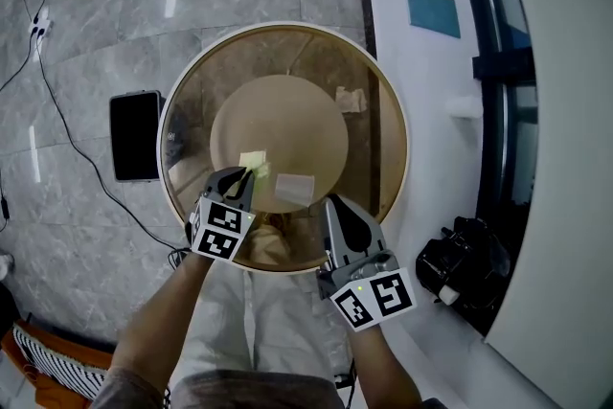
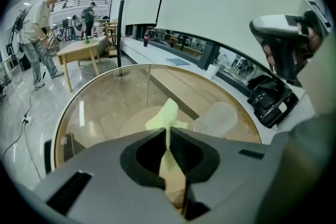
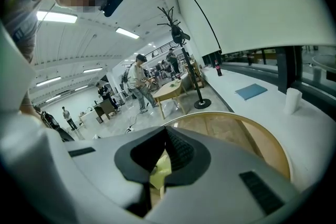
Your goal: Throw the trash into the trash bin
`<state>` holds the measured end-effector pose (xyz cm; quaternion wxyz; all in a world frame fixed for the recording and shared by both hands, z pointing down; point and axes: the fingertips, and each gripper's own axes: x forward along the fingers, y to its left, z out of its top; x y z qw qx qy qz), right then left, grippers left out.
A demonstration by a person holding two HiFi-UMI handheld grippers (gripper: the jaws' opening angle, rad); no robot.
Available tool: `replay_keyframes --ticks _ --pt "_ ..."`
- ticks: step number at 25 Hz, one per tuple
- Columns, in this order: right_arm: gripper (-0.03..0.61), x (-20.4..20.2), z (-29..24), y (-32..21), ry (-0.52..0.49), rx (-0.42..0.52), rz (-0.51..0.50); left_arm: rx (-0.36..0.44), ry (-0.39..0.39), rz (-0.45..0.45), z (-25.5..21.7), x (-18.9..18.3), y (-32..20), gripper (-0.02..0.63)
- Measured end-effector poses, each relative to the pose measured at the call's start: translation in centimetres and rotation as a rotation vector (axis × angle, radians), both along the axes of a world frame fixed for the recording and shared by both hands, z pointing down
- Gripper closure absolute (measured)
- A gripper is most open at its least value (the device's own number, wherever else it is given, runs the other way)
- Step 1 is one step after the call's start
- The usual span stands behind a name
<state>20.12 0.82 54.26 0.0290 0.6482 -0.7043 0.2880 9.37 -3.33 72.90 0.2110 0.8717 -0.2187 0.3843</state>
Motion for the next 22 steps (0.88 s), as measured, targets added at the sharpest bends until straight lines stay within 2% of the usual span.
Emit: replay_keyframes --ticks 13,18,22 --pt "0.561 -3.2 -1.4 -2.3 0.007 0.014 -0.105 0.026 0.085 -0.082 -5.4 -1.8 -1.6 0.574" --pt "0.561 -7.0 -1.7 -4.3 0.001 0.025 -0.155 0.051 0.1 -0.124 -6.7 -5.0 -3.8 0.574" --pt "0.561 -10.6 -1.6 -5.9 -0.005 0.027 -0.197 0.067 0.096 -0.188 -7.2 -9.6 -5.9 0.574"
